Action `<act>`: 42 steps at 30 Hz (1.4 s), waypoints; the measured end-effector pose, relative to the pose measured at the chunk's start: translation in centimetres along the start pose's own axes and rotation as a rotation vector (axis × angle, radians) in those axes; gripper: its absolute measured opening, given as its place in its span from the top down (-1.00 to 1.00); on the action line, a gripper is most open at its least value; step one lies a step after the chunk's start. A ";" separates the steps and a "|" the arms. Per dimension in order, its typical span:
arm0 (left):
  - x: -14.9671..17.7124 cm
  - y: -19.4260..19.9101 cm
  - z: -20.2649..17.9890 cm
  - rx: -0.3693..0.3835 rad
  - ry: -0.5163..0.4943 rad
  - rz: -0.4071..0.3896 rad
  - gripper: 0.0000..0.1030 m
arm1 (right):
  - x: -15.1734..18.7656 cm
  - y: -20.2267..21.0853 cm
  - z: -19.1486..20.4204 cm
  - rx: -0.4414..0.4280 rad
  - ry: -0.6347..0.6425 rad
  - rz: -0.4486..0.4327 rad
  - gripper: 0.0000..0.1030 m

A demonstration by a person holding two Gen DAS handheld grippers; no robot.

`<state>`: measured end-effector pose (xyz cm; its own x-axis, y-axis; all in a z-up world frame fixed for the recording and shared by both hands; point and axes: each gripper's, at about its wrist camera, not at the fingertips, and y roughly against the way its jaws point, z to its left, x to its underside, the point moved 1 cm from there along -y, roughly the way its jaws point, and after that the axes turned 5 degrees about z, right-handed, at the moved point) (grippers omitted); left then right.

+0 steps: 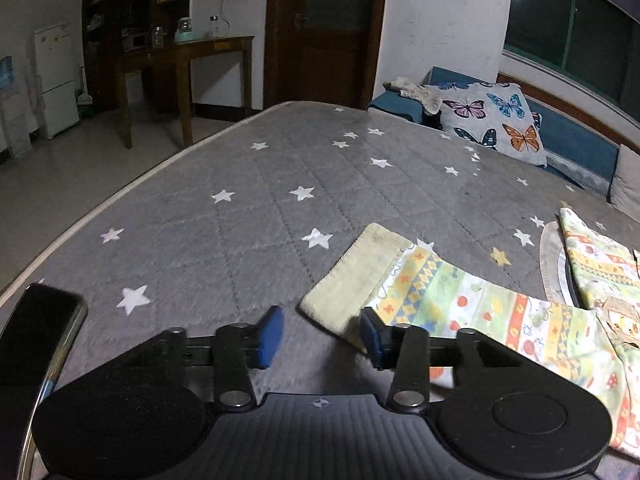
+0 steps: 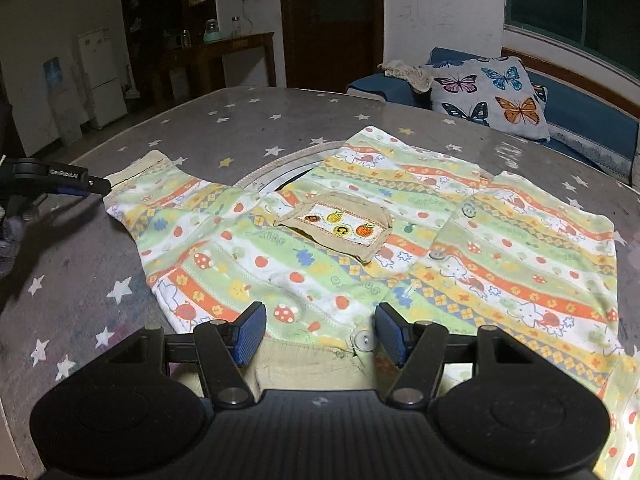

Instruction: Fold clothes

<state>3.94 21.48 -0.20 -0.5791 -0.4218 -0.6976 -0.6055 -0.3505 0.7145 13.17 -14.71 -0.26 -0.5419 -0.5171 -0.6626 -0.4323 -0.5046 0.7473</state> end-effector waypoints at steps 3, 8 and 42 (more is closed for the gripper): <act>-0.5 -0.4 0.2 -0.007 -0.009 -0.012 0.67 | -0.2 0.1 0.1 0.005 0.007 0.005 -0.20; -1.7 -0.2 -0.9 -0.021 -0.070 -0.076 0.91 | -0.2 0.5 0.5 0.007 0.031 0.006 -0.27; -2.0 6.7 -9.4 0.079 -0.198 -0.228 0.36 | 2.4 6.3 -3.8 0.019 -0.106 -0.114 -0.30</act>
<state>6.13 12.12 6.51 -0.5138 -0.1655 -0.8418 -0.7682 -0.3482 0.5373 11.86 -21.78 2.65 -0.5607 -0.3808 -0.7353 -0.5084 -0.5425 0.6687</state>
